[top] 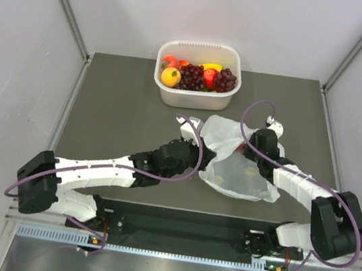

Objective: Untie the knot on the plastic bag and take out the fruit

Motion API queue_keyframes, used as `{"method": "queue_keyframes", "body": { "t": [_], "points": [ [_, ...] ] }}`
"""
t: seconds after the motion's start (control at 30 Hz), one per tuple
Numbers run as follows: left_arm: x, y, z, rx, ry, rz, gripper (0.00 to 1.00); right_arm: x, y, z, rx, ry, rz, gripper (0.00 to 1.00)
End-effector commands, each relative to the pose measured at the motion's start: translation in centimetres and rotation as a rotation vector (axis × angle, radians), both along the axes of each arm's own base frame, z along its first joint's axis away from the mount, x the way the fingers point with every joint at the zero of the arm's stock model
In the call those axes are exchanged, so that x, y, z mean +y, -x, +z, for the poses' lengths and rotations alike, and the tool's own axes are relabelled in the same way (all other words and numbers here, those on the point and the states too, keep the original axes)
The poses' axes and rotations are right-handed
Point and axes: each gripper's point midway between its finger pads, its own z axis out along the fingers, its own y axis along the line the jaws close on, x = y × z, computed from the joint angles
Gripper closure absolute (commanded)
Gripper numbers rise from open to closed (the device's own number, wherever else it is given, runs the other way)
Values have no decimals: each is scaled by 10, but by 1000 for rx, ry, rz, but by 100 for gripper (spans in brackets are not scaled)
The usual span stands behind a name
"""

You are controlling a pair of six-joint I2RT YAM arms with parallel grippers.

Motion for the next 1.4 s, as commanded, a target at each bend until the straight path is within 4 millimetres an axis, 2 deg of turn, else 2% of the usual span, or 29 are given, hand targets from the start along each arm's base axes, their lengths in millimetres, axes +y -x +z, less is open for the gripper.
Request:
{"method": "queue_keyframes", "body": {
  "t": [0.0, 0.07, 0.1, 0.2, 0.4, 0.63, 0.73, 0.83, 0.87, 1.0, 1.07, 1.1, 1.13, 1.2, 1.23, 1.3, 1.33, 1.37],
  "points": [
    [-9, 2, 7, -1, 67, -28, 100, -1, -51, 45, -211, -39, -141, 54],
    [-8, 3, 4, 1, 62, -31, 100, -1, -57, 35, -191, -10, -144, 42],
    [-8, 4, 3, 3, 59, -35, 100, 0, -62, 38, -201, -3, -139, 31],
    [-8, 6, -1, 10, 57, -44, 100, -1, -66, 25, -183, 31, -135, 21],
    [-5, 8, -8, 16, 44, -47, 100, 9, -80, 14, -224, 26, -91, 13],
    [-6, 11, -11, 22, 36, -62, 100, 26, -102, -1, -217, -29, -79, 12],
    [-2, 11, -12, 25, 26, -58, 100, 33, -106, -10, -190, -52, -71, 18],
    [2, 11, -13, 24, 21, -47, 100, 36, -104, -10, -200, -73, -59, 38],
    [3, 12, -12, 22, 24, -46, 100, 35, -104, -11, -198, -77, -55, 49],
    [4, 11, -14, 23, 21, -43, 100, 41, -99, -10, -185, -123, 6, 69],
    [4, 11, -14, 24, 19, -43, 100, 42, -92, -5, -187, -143, 25, 78],
    [4, 11, -14, 23, 21, -43, 100, 42, -90, -2, -190, -152, 39, 86],
    [4, 12, -13, 22, 22, -43, 100, 42, -86, 8, -203, -164, 46, 90],
    [6, 10, -12, 18, 21, -33, 100, 41, -75, 11, -194, -168, 66, 99],
    [6, 9, -10, 14, 24, -29, 100, 39, -69, 20, -194, -171, 74, 100],
    [8, 8, -10, 11, 24, -17, 100, 42, -58, 26, -180, -180, 118, 100],
    [9, 8, -8, 5, 26, -13, 100, 43, -53, 38, -199, -183, 138, 100],
    [9, 6, -7, 3, 26, -9, 100, 43, -44, 35, -160, -175, 160, 100]
  ]
}}
